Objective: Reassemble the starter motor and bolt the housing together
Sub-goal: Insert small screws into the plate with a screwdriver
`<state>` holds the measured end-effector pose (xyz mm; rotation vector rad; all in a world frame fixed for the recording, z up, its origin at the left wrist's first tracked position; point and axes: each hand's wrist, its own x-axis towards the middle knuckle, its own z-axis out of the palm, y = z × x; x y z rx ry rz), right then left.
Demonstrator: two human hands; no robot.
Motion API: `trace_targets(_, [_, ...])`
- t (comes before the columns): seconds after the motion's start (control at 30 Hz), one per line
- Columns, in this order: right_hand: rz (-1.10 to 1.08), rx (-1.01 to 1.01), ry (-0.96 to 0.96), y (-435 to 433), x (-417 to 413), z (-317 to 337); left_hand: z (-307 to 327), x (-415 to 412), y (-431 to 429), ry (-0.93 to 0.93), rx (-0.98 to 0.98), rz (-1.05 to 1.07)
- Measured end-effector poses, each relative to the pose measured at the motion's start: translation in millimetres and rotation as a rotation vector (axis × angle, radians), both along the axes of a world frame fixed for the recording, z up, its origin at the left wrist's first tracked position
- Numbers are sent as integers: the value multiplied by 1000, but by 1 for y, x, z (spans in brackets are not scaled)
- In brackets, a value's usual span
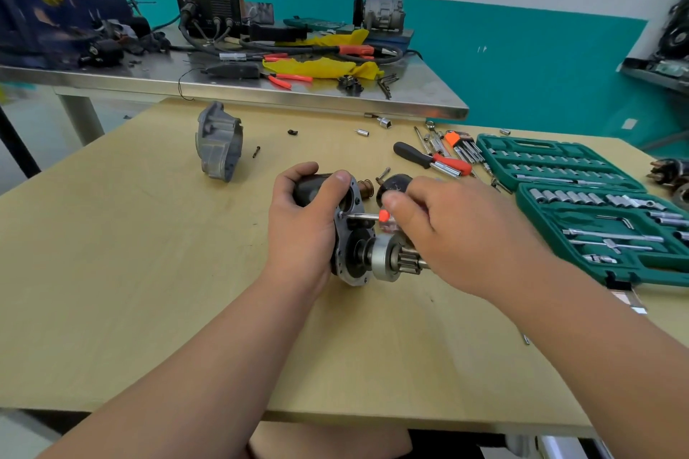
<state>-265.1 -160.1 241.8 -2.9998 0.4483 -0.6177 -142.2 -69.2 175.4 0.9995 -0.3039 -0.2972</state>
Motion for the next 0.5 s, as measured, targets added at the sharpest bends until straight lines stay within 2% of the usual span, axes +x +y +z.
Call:
trace_targets(0.07, [-8,45,26,-1,0,-2,1,0,0,0,1,-1])
trace_targets(0.2, [41,254,208,-11,-6,5,2,1,-1,29,3,17])
trace_targets(0.33, [15,142,44,-9,-2,6,1,-1,0,9,-14,16])
trace_targets(0.4, [-29,143,25,-6,1,2,2,-1,0,20,-32,22])
trace_targets(0.5, [-14,367,168,-12,-1,2,2,-2,-1,14,-48,25])
